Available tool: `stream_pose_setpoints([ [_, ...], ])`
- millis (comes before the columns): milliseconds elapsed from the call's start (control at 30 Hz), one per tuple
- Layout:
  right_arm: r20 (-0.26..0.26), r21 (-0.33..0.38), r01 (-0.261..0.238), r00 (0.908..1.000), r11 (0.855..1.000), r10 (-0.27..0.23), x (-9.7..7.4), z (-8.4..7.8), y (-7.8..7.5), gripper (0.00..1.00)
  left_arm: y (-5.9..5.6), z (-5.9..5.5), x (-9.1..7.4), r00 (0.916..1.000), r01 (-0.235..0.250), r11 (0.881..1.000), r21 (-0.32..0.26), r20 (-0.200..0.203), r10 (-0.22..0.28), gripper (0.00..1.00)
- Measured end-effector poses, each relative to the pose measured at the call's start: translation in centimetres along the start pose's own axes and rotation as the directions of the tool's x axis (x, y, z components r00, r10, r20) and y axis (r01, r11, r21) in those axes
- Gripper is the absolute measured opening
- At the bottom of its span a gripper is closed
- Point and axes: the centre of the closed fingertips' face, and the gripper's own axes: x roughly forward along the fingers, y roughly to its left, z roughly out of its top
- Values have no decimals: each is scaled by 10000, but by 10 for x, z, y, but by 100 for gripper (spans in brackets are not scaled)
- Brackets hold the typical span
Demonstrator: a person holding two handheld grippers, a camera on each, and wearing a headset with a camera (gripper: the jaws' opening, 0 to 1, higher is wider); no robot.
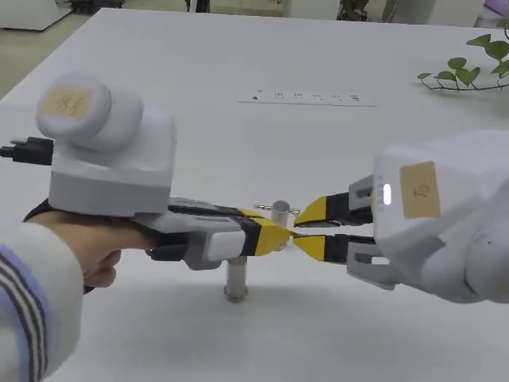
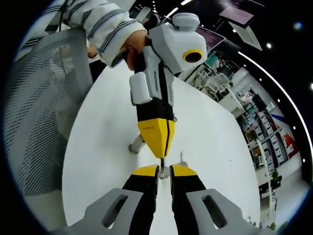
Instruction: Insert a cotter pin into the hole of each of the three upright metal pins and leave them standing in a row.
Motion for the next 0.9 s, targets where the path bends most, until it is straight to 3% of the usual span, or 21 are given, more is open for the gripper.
stream_pose_setpoints([
  [33,127,459,-126,9998,9989,120,0,0,1,11,2,1,-2,9999,-96,9999,73,39,96,0],
  [200,220,1393,-6,9998,9903,-25,-4,-7,-9,16,6,2,-9,9998,-196,9995,242,70,194,0],
  [267,256,2045,-268,9994,9785,220,-4,-11,-8,17,9,2,-11,9996,-282,9989,376,63,280,0],
  [400,890,3185,-985,9933,9428,737,-7,-9,-5,17,9,3,-16,9998,-169,9980,601,82,164,0],
  [500,1370,3675,-1608,9836,9160,1177,-9,-6,-1,17,5,3,-18,10000,78,9950,1000,49,-84,0],
  [533,1617,3923,-1998,9759,8979,1466,-10,-4,2,17,3,3,-19,9997,232,9927,1182,-7,-233,0],
  [600,1882,4172,-2289,9685,8795,1628,-12,-2,2,17,1,5,-20,9993,354,9890,1435,48,-365,0],
  [667,2212,4439,-2839,9538,8499,2031,-14,2,5,17,0,5,-22,9989,471,9792,1972,-13,-478,0],
  [733,2353,4391,-3008,9479,8466,2148,-15,3,5,17,0,1,-23,9982,587,9679,2445,-235,-546,0],
  [833,2422,4558,-3213,9421,8301,2317,-14,4,6,17,-1,-2,-23,9977,650,9661,2497,-354,-579,0],
  [900,2620,4647,-3440,9336,8159,2444,-14,7,9,17,-4,-3,-23,9963,850,9518,2947,-393,-768,0],
])
